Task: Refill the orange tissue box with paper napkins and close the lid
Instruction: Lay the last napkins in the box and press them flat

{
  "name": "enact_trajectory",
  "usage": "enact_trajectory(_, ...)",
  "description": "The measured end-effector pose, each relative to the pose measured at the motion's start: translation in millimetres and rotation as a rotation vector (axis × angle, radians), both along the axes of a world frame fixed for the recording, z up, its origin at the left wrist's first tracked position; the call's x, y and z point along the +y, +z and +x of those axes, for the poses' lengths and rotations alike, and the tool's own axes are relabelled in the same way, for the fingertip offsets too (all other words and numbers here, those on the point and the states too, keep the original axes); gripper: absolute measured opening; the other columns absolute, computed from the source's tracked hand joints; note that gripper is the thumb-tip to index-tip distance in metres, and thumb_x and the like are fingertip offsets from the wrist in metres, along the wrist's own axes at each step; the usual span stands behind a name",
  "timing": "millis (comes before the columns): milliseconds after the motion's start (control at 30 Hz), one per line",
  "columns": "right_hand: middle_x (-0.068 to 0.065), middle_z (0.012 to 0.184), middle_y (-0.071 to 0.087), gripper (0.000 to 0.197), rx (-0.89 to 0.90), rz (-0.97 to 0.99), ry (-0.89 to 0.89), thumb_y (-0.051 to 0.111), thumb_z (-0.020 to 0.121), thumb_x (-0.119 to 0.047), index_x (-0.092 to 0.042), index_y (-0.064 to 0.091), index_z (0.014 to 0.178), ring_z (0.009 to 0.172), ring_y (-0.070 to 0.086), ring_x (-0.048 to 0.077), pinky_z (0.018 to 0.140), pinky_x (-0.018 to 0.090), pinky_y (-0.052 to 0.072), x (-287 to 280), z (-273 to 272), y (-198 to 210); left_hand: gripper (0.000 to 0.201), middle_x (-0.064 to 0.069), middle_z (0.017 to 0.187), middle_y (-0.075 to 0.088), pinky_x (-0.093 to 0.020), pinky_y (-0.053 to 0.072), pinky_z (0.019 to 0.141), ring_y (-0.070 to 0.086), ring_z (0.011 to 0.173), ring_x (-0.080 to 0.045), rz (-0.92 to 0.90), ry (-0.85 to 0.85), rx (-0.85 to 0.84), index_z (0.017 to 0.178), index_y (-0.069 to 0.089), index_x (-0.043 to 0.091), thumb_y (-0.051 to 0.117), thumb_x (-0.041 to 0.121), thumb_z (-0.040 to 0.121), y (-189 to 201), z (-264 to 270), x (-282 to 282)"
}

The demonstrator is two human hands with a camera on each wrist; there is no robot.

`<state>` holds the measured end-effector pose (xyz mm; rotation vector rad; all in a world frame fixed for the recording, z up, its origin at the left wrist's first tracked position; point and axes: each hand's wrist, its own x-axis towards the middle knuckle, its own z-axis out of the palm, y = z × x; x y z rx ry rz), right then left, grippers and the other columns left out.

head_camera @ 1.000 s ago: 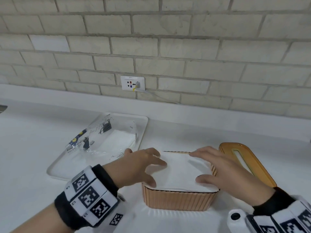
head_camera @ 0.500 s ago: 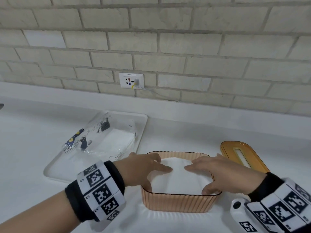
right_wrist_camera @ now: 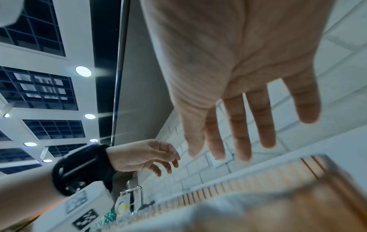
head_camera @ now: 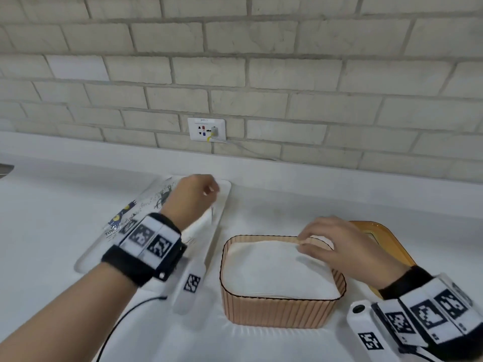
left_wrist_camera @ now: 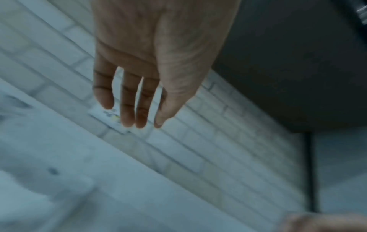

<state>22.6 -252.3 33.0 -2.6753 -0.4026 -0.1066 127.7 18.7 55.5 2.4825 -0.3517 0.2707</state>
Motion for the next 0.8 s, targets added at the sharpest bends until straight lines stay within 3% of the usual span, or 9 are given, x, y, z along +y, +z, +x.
enact_trajectory(100, -0.017, 0.11, 0.06, 0.027, 0.017, 0.102, 0.01, 0.05, 0.091, -0.042, -0.029, 0.063, 0.111, 0.106, 0.052, 0.0, 0.094, 0.021, 0.04, 9.8, 7.1, -11.2, 0.019, -0.013, 0.111, 0.064, -0.033, 0.049, 0.087, 0.06, 0.101, -0.027, 0.239, 0.212, 0.25, 0.105, 0.065, 0.003, 0.054, 0.012, 0.092, -31.6, 36.0, 21.5)
enact_trajectory(200, -0.018, 0.12, 0.057, 0.037, 0.113, 0.182, 0.002, 0.045, 0.093, -0.042, -0.031, 0.052, 0.128, 0.112, 0.051, -0.002, 0.095, 0.015, 0.039, 16.0, 9.0, -23.0, 0.034, -0.012, 0.115, 0.064, -0.029, 0.049, 0.085, 0.061, 0.105, -0.025, 0.496, 0.26, 0.429, 0.112, 0.062, 0.002, 0.06, 0.029, 0.09, -69.4, 48.7, 33.4)
enact_trajectory(267, -0.02, 0.12, 0.057, 0.043, 0.12, 0.173, -0.025, 0.04, 0.093, -0.046, -0.034, 0.042, 0.135, 0.11, 0.051, -0.003, 0.087, 0.007, 0.037, 16.6, 10.2, -26.5, 0.045, -0.012, 0.119, 0.059, -0.031, 0.049, 0.088, 0.058, 0.108, -0.026, 0.572, 0.3, 0.444, 0.115, 0.06, 0.004, 0.063, 0.039, 0.086, -84.8, 50.8, 35.2)
enact_trajectory(333, -0.02, 0.12, 0.058, 0.05, 0.115, 0.178, -0.042, 0.034, 0.09, -0.052, -0.036, 0.037, 0.137, 0.107, 0.051, -0.002, 0.08, 0.006, 0.036, 16.7, 12.1, -28.1, 0.049, -0.012, 0.124, 0.05, -0.035, 0.046, 0.094, 0.053, 0.114, -0.028, 0.608, 0.319, 0.429, 0.119, 0.054, 0.005, 0.061, 0.043, 0.087, -91.2, 49.8, 33.4)
enact_trajectory(400, -0.018, 0.123, 0.057, 0.057, 0.112, 0.154, -0.047, 0.026, 0.086, -0.057, -0.036, 0.036, 0.138, 0.111, 0.052, 0.001, 0.085, 0.012, 0.037, 16.6, 12.6, -30.3, 0.048, -0.012, 0.125, 0.048, -0.035, 0.045, 0.094, 0.051, 0.115, -0.029, 0.624, 0.312, 0.416, 0.12, 0.053, 0.006, 0.061, 0.042, 0.088, -93.3, 50.3, 31.5)
enact_trajectory(467, -0.016, 0.127, 0.056, 0.058, 0.11, 0.123, -0.055, 0.023, 0.086, -0.057, -0.035, 0.037, 0.138, 0.115, 0.05, 0.004, 0.09, 0.017, 0.038, 17.7, 12.1, -31.3, 0.04, -0.012, 0.123, 0.05, -0.034, 0.045, 0.089, 0.054, 0.112, -0.029, 0.607, 0.306, 0.415, 0.116, 0.055, 0.005, 0.058, 0.036, 0.09, -94.2, 52.6, 32.8)
enact_trajectory(600, -0.016, 0.128, 0.056, 0.061, 0.116, 0.131, -0.068, 0.02, 0.084, -0.058, -0.036, 0.04, 0.137, 0.115, 0.05, 0.003, 0.093, 0.019, 0.037, 18.0, 11.7, -32.2, 0.024, -0.012, 0.111, 0.056, -0.028, 0.045, 0.072, 0.06, 0.098, -0.026, 0.555, 0.299, 0.394, 0.101, 0.06, 0.003, 0.049, 0.022, 0.092, -95.5, 55.0, 35.1)
enact_trajectory(700, -0.017, 0.127, 0.056, 0.059, 0.114, 0.137, -0.077, 0.021, 0.085, -0.058, -0.036, 0.041, 0.136, 0.114, 0.05, 0.002, 0.092, 0.018, 0.038, 17.2, 11.5, -33.6, 0.037, -0.013, 0.121, 0.05, -0.032, 0.047, 0.084, 0.057, 0.108, -0.028, 0.599, 0.304, 0.401, 0.116, 0.055, 0.004, 0.052, 0.031, 0.091, -95.2, 49.9, 28.8)
enact_trajectory(800, -0.017, 0.128, 0.055, 0.052, 0.105, 0.13, -0.083, 0.026, 0.09, -0.053, -0.035, 0.042, 0.136, 0.116, 0.048, 0.002, 0.095, 0.019, 0.037, 17.3, 11.6, -34.2, 0.033, -0.014, 0.125, 0.048, -0.033, 0.047, 0.086, 0.055, 0.11, -0.029, 0.641, 0.303, 0.4, 0.117, 0.054, 0.004, 0.05, 0.026, 0.092, -95.8, 48.8, 25.1)
